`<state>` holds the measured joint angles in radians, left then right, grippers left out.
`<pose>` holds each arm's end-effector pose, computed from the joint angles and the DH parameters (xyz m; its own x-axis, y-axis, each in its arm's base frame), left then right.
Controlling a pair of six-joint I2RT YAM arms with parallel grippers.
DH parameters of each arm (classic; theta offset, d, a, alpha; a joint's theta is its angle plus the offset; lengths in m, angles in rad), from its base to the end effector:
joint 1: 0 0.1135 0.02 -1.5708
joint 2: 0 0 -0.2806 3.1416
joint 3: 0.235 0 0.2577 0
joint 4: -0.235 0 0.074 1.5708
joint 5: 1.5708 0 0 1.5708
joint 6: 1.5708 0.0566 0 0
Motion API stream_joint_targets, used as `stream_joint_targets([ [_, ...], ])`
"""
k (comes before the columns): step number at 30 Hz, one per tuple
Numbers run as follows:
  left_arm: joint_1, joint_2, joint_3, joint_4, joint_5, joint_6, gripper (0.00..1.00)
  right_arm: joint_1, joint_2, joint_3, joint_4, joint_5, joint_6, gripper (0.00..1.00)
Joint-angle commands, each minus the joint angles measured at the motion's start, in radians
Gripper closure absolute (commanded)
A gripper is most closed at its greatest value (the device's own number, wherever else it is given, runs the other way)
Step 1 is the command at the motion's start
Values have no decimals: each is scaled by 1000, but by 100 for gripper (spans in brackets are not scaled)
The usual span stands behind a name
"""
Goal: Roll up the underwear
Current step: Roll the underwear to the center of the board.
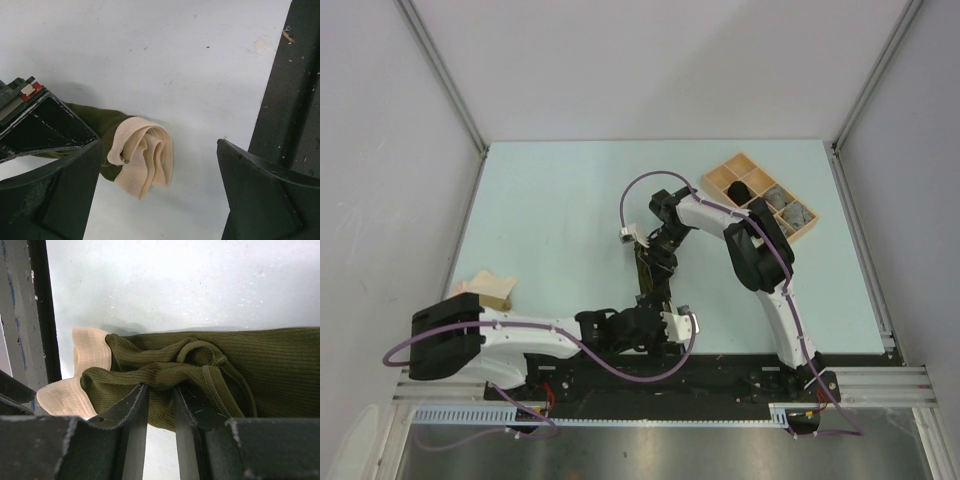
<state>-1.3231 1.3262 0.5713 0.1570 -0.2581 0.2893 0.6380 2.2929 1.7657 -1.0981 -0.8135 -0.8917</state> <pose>0.0832 -0.2699 0.1853 0.1204 0.6490 -0.7512 0.8882 0.2675 0.3735 0.3338 0.2987 0.1371 -0.2102 -0.8213 -0.5304 -0.8612 -0.1013 0.4981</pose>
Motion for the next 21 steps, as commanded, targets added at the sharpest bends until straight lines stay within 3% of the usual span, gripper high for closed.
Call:
stream_joint_targets([
  [1,-19,5,65,18,-56,24,0,2,22,-5,-3,2,-19,69],
  [5,-22,-19,38,51,-66,11,0,0,28,-2,-3,-1,-21,70],
  [8,-22,40,53,33,5,50,0,2,31,8,-8,-3,-19,70],
  [12,-28,134,102,-8,-1,53,1,2,31,5,-13,-1,-18,69],
  [21,-28,-70,29,-143,-50,-96,0,2,36,11,-16,-3,-21,70],
])
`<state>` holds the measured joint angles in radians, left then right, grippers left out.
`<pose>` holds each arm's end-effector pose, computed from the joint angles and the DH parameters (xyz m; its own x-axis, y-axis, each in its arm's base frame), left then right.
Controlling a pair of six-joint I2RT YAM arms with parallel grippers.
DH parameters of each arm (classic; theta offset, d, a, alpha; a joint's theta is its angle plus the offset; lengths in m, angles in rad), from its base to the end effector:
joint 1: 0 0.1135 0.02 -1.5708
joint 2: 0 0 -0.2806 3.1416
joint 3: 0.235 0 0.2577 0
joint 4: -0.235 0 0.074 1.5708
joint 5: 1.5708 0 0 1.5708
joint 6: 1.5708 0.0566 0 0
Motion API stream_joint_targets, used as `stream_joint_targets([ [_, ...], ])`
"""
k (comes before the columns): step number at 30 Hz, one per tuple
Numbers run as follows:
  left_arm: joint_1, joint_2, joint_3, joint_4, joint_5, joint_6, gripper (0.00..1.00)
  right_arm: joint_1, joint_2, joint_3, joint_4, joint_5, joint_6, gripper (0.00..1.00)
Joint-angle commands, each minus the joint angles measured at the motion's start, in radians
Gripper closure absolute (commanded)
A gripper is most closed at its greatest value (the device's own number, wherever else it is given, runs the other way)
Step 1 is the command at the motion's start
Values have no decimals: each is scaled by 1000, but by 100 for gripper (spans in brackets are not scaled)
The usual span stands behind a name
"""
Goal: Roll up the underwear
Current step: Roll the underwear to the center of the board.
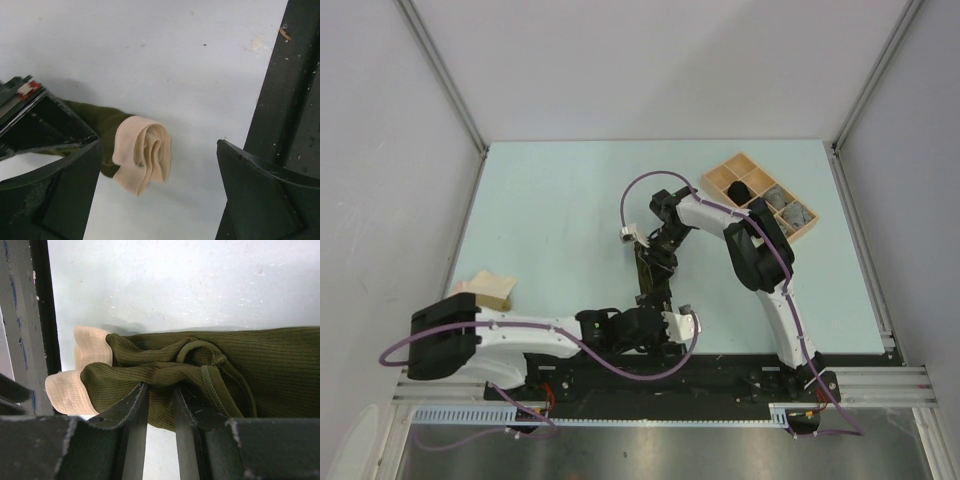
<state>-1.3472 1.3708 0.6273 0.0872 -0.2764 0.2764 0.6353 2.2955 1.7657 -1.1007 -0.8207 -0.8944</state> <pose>0.0796 -0.2804 0.1847 0.1128 0.6882 -0.7167 0.8933 0.2457 0.3764 0.3343 0.2979 0.1363 -0.2149 -0.8189 -0.5322 -0.8578 -0.1022 0.5037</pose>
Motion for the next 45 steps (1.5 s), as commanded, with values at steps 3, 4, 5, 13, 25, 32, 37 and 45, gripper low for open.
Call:
stream_joint_targets([
  [3,-4,-190,-53,-80,-14,-80,0,4,32,9,-13,5,-21,69],
  [4,-4,-200,-61,-79,-6,-68,0,6,35,11,-11,5,-21,69],
  [5,-4,-202,-66,-58,14,-39,0,6,33,12,-13,5,-21,69],
  [13,5,14,17,-9,65,75,4,4,36,11,-16,5,-21,70],
  [25,36,154,69,-119,-24,-12,25,3,38,9,-24,2,-29,70],
  [32,52,166,94,-158,-40,-36,28,3,32,8,-25,3,-29,70],
  [37,71,188,172,-253,-72,-78,26,1,32,8,-28,0,-32,70],
  [45,86,249,221,-296,-127,-79,27,3,36,12,-34,-3,-37,70],
])
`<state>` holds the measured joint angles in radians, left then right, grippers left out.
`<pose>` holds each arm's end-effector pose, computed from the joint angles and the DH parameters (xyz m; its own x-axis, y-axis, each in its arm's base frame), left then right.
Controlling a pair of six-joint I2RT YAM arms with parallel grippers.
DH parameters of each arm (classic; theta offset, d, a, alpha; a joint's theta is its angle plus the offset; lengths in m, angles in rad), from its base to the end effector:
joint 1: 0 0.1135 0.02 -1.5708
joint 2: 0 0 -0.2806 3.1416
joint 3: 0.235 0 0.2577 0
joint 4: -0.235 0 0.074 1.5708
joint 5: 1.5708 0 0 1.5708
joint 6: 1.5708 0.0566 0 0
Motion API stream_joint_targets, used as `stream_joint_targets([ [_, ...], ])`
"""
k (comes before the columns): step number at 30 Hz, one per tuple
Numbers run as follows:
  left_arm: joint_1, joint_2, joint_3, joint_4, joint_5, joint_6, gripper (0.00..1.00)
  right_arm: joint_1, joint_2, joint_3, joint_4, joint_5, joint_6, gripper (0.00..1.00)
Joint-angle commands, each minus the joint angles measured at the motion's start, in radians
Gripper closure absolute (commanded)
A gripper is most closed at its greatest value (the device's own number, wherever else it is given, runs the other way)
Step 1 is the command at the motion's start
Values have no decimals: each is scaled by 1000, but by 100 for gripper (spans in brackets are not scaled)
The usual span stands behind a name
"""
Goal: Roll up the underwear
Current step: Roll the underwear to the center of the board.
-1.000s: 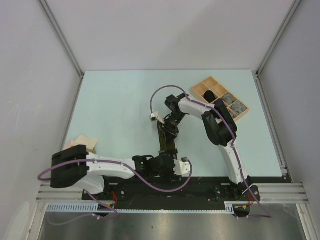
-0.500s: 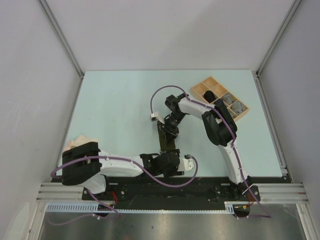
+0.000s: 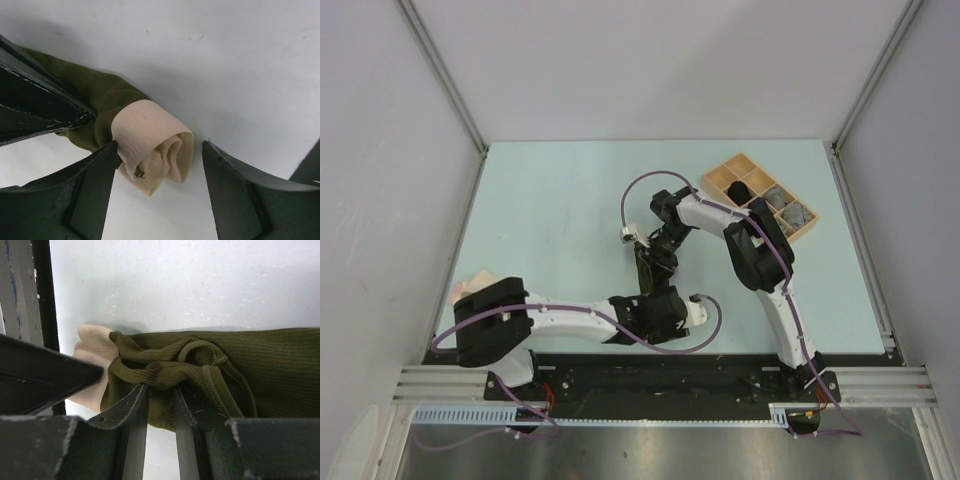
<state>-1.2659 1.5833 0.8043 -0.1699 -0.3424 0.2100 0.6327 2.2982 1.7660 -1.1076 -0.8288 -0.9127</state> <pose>0.1136 -0.2978 0.1572 -0.0636 0.8561 -0.5129 0.8722 0.2974 0.3883 0.3344 0.2969 0.1356 -0.2083 -0.8157 -0.5396 -0.8558 -0.1150 0.5043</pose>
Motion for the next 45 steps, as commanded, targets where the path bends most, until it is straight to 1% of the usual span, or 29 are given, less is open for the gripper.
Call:
stream_joint_targets([
  [1,3,62,49,-39,-64,-3,27,5,32,12,-26,5,-18,70],
  [5,3,99,47,-39,-61,12,29,2,32,10,-28,5,-20,70],
  [7,5,107,35,-22,-53,26,32,2,32,12,-28,5,-18,70],
  [10,5,130,38,-34,-70,49,43,4,37,15,-31,5,-20,70],
  [11,5,141,41,-37,-70,57,54,4,35,15,-32,5,-21,70],
  [14,8,130,41,-48,-44,69,74,2,35,15,-34,7,-20,70],
  [17,25,97,45,-77,17,77,81,1,37,12,-34,10,-22,70],
  [20,62,60,58,-121,109,91,85,-1,37,12,-35,11,-22,70],
  [22,89,17,73,-144,172,97,85,1,37,12,-34,13,-22,71],
  [23,124,4,81,-172,233,101,86,1,37,12,-37,13,-22,71],
  [25,158,-25,90,-189,288,108,87,1,38,12,-38,14,-23,71],
  [26,192,-32,98,-194,333,117,89,1,40,12,-37,14,-22,71],
  [31,282,4,145,-215,431,138,89,5,49,16,-40,25,-11,71],
  [33,296,20,162,-215,459,140,90,9,53,19,-38,31,-2,71],
  [37,316,20,185,-180,476,135,91,12,60,23,-38,40,14,71],
  [42,327,29,214,-171,442,152,90,13,72,33,-34,46,32,72],
  [45,332,61,233,-166,393,178,90,15,75,33,-37,48,34,72],
])
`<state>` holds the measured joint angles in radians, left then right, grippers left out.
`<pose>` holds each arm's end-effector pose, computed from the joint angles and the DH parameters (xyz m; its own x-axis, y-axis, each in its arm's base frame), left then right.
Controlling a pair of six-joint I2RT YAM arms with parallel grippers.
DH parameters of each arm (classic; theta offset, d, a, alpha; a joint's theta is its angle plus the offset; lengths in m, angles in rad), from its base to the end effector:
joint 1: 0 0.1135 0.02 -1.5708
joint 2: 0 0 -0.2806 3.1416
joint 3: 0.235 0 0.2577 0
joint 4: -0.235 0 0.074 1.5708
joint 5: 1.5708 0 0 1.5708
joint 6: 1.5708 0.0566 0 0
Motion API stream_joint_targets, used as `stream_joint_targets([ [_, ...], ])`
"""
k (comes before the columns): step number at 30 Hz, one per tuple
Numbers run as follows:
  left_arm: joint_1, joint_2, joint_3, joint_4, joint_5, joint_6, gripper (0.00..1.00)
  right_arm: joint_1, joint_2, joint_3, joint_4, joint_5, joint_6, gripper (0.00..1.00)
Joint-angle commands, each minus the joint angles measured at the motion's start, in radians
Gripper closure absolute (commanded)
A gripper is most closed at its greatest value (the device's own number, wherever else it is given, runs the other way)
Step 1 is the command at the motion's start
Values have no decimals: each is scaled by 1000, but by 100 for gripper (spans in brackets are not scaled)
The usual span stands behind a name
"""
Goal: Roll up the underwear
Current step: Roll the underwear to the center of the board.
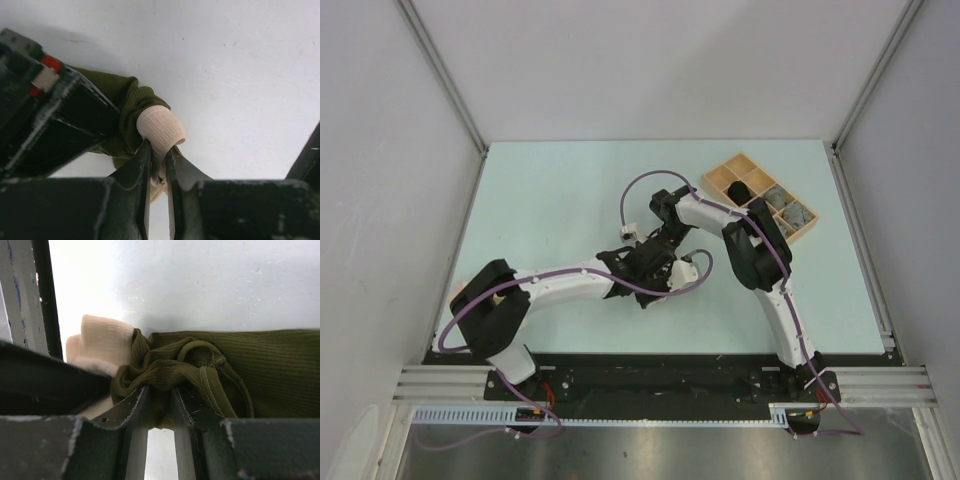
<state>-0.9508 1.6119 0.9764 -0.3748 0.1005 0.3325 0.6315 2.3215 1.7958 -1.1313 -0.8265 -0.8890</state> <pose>0.1918 -0.2785 0.1830 -0.1907 0.8261 -0.5302 0.9554 0.2804 0.0932 0.3375 0.2985 0.1329 -0.2359 -0.8242 -0.5147 -0.8442 -0.0885 0.5287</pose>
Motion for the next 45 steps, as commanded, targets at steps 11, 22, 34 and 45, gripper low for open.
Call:
stream_joint_targets([
  [11,76,106,74,100,-52,88,90,17,58,11,-15,43,22,71],
  [22,129,163,68,53,77,77,92,-35,-1,83,-54,-79,58,71],
  [34,170,209,107,-4,133,71,92,-70,-24,143,-119,-97,41,70],
  [45,227,301,211,-104,251,83,92,-232,-103,117,-107,-108,79,70],
])
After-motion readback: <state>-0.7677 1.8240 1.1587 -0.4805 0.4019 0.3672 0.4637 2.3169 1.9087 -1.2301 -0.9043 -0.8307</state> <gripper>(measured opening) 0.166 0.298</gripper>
